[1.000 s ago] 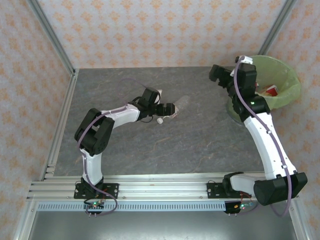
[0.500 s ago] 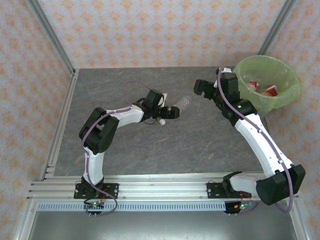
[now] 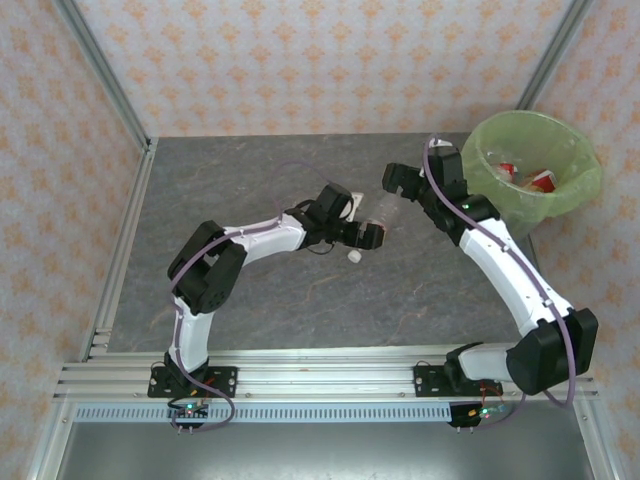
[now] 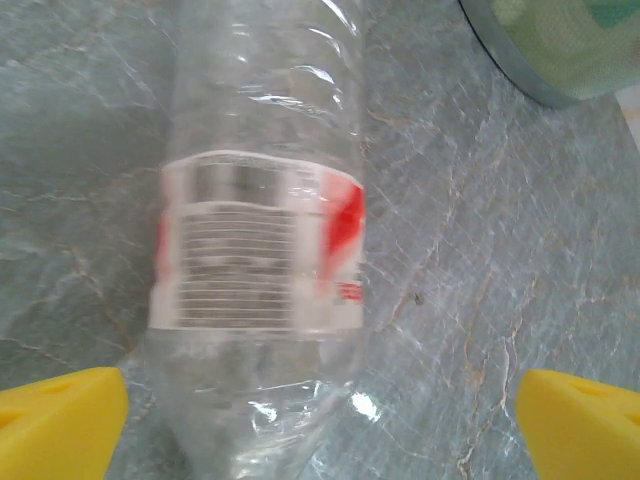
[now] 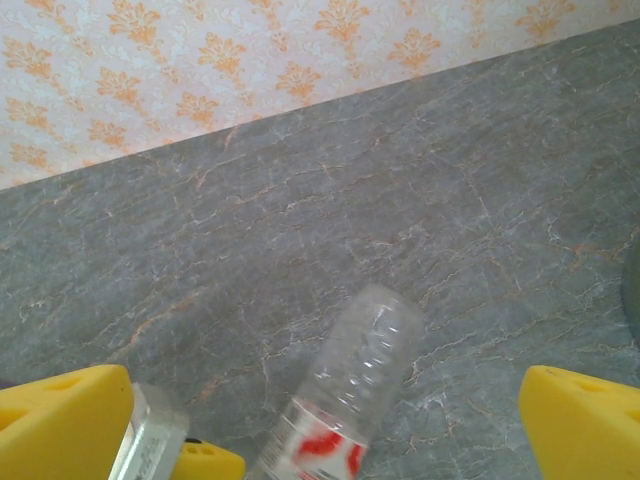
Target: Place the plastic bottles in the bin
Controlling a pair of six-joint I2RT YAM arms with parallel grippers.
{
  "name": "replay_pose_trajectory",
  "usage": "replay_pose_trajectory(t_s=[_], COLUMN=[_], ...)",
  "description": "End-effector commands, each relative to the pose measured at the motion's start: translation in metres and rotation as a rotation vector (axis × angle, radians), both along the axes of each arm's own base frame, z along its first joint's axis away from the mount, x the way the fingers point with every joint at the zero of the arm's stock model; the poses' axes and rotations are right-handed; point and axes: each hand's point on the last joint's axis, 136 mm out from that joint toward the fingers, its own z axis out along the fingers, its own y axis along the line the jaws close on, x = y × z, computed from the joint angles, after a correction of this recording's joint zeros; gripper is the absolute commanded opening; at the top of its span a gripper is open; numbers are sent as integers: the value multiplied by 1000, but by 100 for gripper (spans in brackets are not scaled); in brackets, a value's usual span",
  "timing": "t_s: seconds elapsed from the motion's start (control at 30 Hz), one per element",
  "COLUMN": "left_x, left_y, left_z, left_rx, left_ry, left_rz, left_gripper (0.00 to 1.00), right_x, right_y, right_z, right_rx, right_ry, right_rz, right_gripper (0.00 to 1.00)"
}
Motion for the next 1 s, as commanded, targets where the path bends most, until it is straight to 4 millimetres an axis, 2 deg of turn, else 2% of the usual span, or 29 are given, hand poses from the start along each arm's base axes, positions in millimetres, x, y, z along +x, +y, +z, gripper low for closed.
replay_pose_trajectory(t_s=[0.0,0.17,0.3,0.43,0.5,0.6,0.73,0.87,0.97], left_x=[-2,-6,-14,-20,-20,-19,-12,-8,-6], left_y=[0,3,5,11,18,29,48,67,75], left_z=[-6,1,6,3,10,9,10,16,18], left_rx=[32,1,-32,-56,-63,-65,-51,-42,-19], left_ry=[12,14,19,18,-3,-16,-50,-93,-109], left_rz=[-1,19,22,51,84,151,266,367,396], left_gripper=[100,100,100,100,100,100,100,100,100], right_x=[6,10,13,5,-5,-18,-29,-27,-28], right_y=[-2,-4,-21,-33,-44,-59,-57,-35,-46], right_z=[-8,-25,-47,-86,-106,-136,-170,-194,-205], right_rx=[-3,-19,-38,-63,-128,-216,-195,-40,-87], right_ry=[7,46,96,221,301,408,501,548,577], right_rz=[-32,-54,-181,-280,-323,-376,-369,-296,-353], right_gripper=[99,99,99,99,99,99,99,99,99])
